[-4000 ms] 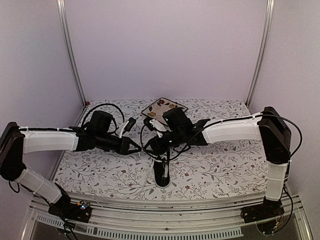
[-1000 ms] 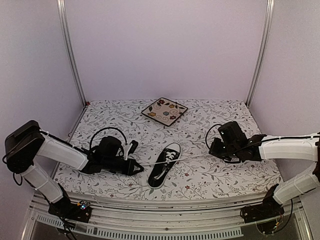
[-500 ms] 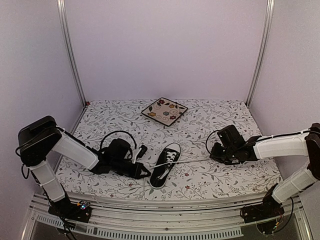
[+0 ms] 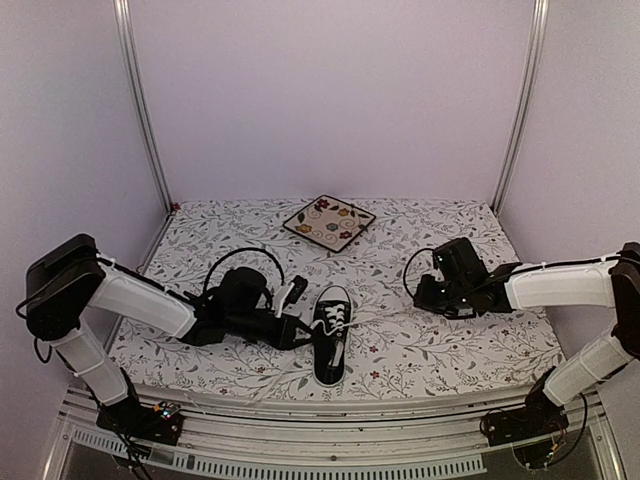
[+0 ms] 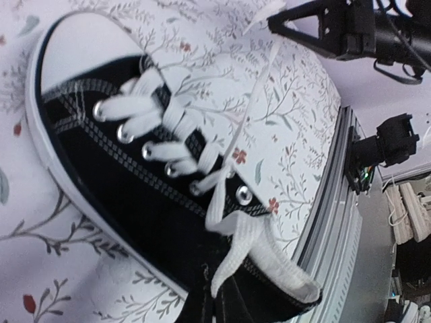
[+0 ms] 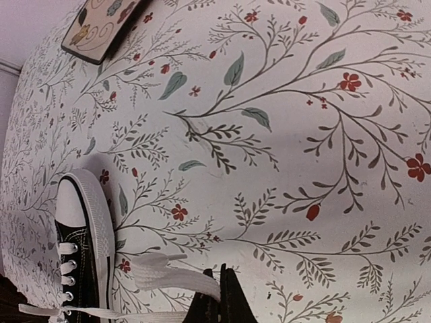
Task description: Tie the shoes
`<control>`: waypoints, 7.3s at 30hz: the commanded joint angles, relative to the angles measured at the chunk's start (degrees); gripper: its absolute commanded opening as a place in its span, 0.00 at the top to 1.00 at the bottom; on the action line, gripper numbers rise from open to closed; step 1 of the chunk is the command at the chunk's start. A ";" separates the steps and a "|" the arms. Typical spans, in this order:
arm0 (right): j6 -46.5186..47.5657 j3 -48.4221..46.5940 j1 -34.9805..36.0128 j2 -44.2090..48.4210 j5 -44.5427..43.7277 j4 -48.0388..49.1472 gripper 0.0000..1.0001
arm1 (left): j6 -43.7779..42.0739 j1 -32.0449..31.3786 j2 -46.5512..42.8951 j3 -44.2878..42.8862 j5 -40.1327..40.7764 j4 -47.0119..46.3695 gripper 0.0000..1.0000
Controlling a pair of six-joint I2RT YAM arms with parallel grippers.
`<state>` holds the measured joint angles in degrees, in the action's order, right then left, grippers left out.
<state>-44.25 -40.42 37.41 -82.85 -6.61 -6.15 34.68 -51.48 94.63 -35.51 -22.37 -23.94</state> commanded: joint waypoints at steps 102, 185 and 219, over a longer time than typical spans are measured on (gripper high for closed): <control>19.43 -5.00 16.59 -0.76 13.04 20.19 0.06 | -1.05 -2.31 -0.56 -5.57 6.11 -5.07 1.00; 13.56 -11.54 27.26 -17.53 -14.38 18.26 0.98 | -28.53 9.91 13.46 -24.48 1.28 26.40 0.57; 10.62 -15.92 24.56 -18.08 -7.61 15.42 0.98 | -5.57 5.79 -5.94 -9.30 -13.16 22.69 1.00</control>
<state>-32.16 -54.24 63.61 -101.32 -16.82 9.78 20.67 -43.55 92.23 -47.27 -31.51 -2.20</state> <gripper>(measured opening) 0.025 0.003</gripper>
